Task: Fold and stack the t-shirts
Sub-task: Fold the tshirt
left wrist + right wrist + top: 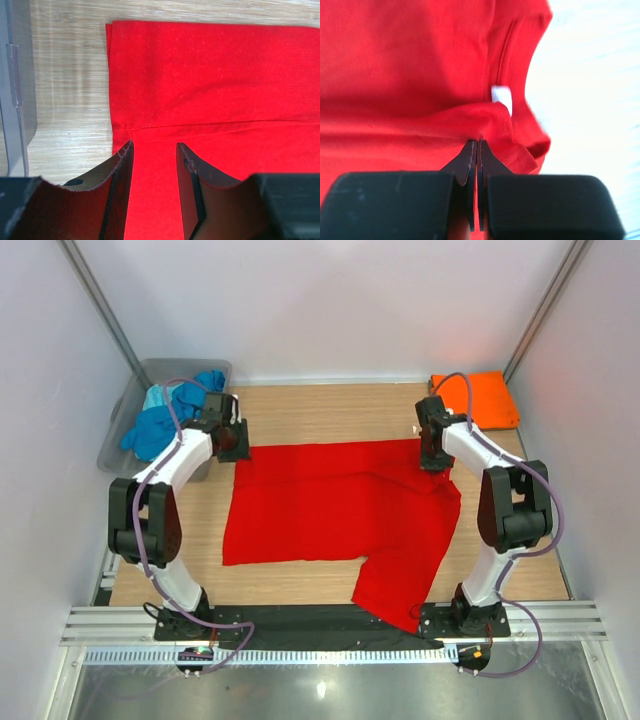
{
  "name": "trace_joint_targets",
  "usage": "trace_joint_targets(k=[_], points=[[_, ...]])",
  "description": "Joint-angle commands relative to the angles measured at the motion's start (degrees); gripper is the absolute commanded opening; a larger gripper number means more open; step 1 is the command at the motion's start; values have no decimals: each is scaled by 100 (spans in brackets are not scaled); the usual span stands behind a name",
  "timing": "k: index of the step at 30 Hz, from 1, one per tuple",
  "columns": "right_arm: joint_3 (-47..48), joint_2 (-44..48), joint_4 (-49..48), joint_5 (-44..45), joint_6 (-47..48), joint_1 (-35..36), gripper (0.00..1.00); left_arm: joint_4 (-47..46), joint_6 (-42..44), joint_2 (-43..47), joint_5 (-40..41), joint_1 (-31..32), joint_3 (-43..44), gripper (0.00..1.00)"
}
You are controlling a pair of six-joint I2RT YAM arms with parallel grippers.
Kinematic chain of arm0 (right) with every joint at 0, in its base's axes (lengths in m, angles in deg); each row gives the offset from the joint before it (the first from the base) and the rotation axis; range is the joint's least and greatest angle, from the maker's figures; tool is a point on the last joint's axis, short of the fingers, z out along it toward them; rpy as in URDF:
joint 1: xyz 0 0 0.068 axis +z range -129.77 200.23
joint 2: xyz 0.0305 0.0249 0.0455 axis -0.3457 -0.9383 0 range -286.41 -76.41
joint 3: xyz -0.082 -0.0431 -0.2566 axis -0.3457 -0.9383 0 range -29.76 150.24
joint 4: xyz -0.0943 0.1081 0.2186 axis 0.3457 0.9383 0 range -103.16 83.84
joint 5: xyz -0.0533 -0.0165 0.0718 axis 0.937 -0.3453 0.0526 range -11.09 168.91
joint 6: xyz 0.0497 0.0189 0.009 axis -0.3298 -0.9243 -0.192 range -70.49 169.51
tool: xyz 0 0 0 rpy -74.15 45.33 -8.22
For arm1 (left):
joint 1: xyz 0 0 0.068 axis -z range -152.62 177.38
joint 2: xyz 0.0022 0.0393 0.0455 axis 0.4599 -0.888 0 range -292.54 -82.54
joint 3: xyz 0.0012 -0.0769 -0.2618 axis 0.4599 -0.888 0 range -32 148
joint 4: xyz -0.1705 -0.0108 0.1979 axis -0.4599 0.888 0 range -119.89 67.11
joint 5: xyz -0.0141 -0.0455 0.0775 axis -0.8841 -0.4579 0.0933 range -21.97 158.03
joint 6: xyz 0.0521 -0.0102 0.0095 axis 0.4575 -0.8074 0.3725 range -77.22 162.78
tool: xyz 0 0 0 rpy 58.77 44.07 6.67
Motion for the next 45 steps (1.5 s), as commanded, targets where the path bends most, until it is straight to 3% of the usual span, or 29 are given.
trace_joint_targets(k=[1,15,20,24,31,35,45], points=[[490,-250,-225,55,232,-140,1,-21,95,-18,69,4,54,41],[1704,-1226,-295,274,531,-193,14,-4,113,-27,192,-5,63,41],[1915,-1210,47,467,435,-167,30,-12,130,34,192,4,37,41],[1600,-683,249,766,172,-9,31,-12,139,78,183,4,28,41],[150,346,162,-120,-663,378,28,-39,113,157,139,4,10,41],[-580,689,-496,-471,-805,387,27,-39,95,175,139,4,10,41],[-792,190,-1174,-316,-751,396,33,-39,130,149,183,13,19,41]])
